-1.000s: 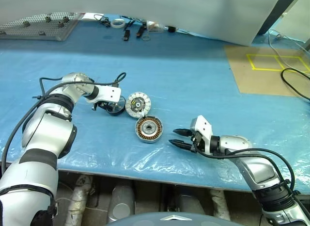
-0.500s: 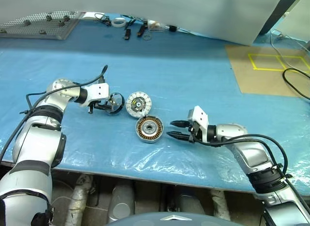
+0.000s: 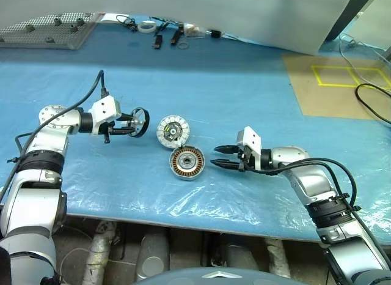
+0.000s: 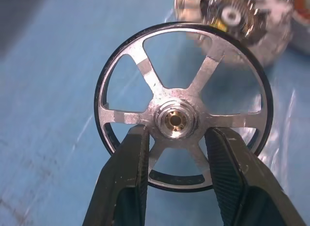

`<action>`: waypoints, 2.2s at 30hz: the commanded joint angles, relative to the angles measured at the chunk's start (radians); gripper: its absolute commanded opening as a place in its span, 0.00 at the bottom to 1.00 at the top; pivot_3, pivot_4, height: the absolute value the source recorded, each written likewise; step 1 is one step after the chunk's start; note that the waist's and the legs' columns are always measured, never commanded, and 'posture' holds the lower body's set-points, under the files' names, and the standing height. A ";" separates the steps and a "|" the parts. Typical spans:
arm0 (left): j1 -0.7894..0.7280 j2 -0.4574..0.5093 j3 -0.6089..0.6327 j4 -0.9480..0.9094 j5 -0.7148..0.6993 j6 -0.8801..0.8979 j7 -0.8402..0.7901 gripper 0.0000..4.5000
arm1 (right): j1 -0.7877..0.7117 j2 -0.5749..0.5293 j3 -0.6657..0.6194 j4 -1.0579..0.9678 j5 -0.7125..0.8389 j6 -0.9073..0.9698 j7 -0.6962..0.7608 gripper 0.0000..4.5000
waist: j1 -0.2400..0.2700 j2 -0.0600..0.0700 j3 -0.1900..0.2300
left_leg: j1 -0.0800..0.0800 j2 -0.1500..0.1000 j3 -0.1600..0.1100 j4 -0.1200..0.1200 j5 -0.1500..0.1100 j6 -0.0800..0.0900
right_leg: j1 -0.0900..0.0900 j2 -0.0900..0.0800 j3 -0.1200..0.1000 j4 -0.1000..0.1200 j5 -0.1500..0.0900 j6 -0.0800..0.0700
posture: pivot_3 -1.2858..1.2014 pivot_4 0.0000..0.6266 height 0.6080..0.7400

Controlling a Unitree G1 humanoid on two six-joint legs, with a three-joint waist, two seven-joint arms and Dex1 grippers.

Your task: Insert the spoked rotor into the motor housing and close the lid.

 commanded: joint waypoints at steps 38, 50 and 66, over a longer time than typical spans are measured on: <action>0.203 -0.135 -0.132 -0.389 -0.128 0.228 -0.004 0.33 | 0.203 -0.077 -0.110 -0.310 0.111 -0.010 -0.016 0.48 | -0.006 0.002 -0.001 | 0.003 0.000 0.000 0.004 -0.002 0.006 | 0.004 0.000 0.001 0.001 0.000 -0.001 | 0.52 0.24 1.00; 0.208 -0.110 -0.121 -0.477 -0.169 0.263 -0.035 0.33 | 0.219 -0.060 -0.088 -0.323 0.104 0.026 -0.044 0.48 | -0.007 0.003 -0.002 | 0.003 0.000 0.000 0.004 -0.002 0.006 | 0.004 0.000 0.001 0.001 0.000 -0.001 | 0.52 0.24 1.00; 0.171 -0.115 -0.151 -0.479 -0.170 0.314 -0.009 0.33 | 0.237 -0.058 -0.079 -0.318 0.089 0.016 -0.057 0.48 | -0.009 0.003 -0.002 | 0.003 0.000 0.000 0.004 -0.002 0.006 | 0.004 0.000 0.001 0.001 0.000 -0.001 | 0.52 0.24 1.00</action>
